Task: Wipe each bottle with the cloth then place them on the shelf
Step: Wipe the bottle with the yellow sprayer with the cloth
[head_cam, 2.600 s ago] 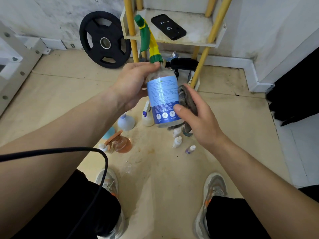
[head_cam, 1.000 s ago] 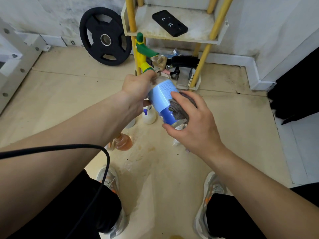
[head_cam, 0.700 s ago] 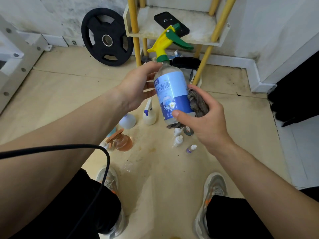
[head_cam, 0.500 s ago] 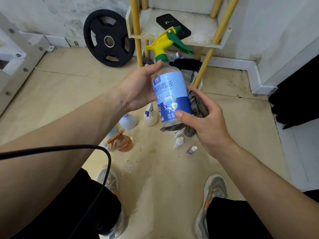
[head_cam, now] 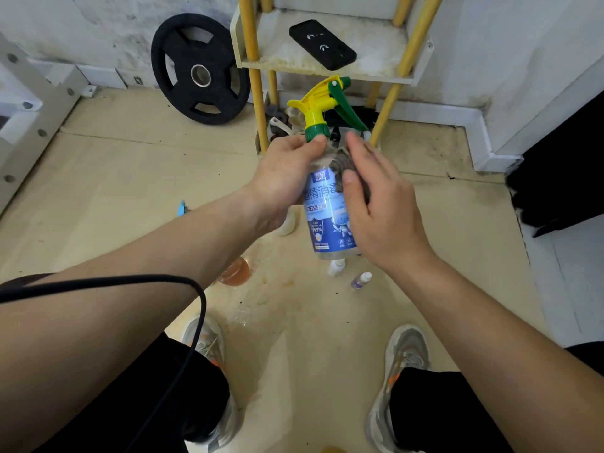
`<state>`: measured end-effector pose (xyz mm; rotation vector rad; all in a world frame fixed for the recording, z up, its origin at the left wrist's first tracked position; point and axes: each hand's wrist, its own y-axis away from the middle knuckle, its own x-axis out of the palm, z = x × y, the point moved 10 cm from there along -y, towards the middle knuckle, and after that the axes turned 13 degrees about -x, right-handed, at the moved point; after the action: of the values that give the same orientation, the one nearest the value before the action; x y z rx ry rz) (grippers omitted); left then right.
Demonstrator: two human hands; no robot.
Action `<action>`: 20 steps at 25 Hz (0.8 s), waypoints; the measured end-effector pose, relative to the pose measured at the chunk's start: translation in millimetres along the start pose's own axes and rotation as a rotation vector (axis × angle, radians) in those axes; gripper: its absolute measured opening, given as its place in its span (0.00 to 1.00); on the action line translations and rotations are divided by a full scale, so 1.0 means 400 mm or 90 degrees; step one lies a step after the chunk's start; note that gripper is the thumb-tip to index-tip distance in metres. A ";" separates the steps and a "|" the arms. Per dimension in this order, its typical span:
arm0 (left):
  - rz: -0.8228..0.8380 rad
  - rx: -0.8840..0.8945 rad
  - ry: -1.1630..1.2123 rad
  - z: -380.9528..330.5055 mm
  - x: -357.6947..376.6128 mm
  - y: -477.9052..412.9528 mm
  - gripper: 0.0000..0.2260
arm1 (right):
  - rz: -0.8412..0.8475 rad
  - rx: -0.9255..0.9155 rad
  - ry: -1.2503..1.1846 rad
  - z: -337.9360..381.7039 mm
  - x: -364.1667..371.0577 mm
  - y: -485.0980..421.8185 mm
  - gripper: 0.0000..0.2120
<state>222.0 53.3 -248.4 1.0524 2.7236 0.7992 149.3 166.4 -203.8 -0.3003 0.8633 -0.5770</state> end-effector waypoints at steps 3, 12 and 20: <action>-0.046 0.001 0.024 0.002 -0.011 -0.002 0.08 | 0.074 -0.128 0.178 0.055 0.045 0.029 0.22; -0.074 -0.017 -0.019 0.020 -0.005 -0.007 0.12 | -0.001 0.089 -0.043 -0.026 -0.015 0.020 0.20; -0.180 -0.038 0.045 0.016 -0.084 -0.020 0.10 | 0.046 0.180 -0.077 -0.077 0.024 0.086 0.22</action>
<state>244.4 29.2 -260.8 0.6176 2.7985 0.8763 142.4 187.9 -245.2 -0.0464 0.6635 -0.5989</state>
